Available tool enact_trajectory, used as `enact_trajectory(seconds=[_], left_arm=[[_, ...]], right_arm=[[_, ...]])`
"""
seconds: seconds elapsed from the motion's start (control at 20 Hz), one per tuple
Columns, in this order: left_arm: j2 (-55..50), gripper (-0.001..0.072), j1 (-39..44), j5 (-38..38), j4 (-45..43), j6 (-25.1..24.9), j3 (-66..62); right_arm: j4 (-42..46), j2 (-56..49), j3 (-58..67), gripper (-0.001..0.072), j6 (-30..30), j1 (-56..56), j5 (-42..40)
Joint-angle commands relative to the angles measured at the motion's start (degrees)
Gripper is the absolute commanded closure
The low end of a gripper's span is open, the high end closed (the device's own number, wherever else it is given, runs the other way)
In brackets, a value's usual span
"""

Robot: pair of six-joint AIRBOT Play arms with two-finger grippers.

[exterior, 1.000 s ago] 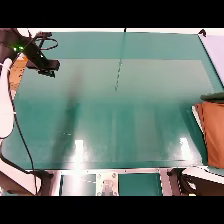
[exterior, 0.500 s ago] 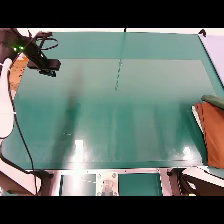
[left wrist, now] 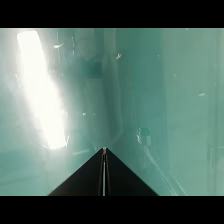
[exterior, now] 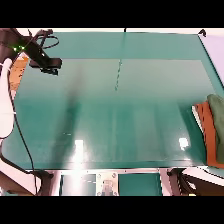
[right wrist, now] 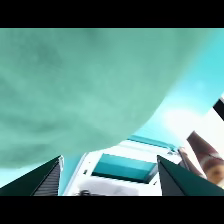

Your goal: Fold the shirts.

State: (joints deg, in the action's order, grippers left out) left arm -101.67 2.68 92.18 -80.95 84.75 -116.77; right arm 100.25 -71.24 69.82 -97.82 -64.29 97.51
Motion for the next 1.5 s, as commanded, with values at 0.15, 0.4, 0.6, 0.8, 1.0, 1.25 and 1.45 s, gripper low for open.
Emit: enact_trajectory(seconds=[0.15,0.4,0.6,0.8,1.0,1.25,1.45], left_arm=[[1.2,0.0681,0.0,-0.7,2.8,-1.2,0.0],[4.5,0.0681,0.2,0.6,12.5,0.4,2.5],[9.8,0.0681,4.0,1.0,13.3,0.3,13.8],[21.4,0.0681,6.9,-7.1,13.4,0.3,33.0],[27.1,0.0681,6.8,-12.3,10.8,0.3,40.1],[27.2,0.0680,6.8,-12.7,10.8,0.3,40.1],[27.2,0.0680,6.8,-12.7,10.9,0.3,40.1]], right_arm=[[-10.2,-0.8,6.6,0.0473,-2.4,9.9,-3.4],[-25.5,-0.6,14.9,0.0693,-2.0,30.5,-13.0],[-26.1,-0.4,8.8,0.0695,-0.5,50.3,-17.2],[-26.2,0.2,-3.8,0.0695,-0.5,66.9,-27.6],[-26.4,0.1,-5.9,0.0695,-0.5,73.3,-33.5],[-27.4,0.1,-5.9,0.0694,-0.5,73.5,-34.0],[-27.4,0.1,-5.9,0.0695,-0.5,73.5,-34.0]])
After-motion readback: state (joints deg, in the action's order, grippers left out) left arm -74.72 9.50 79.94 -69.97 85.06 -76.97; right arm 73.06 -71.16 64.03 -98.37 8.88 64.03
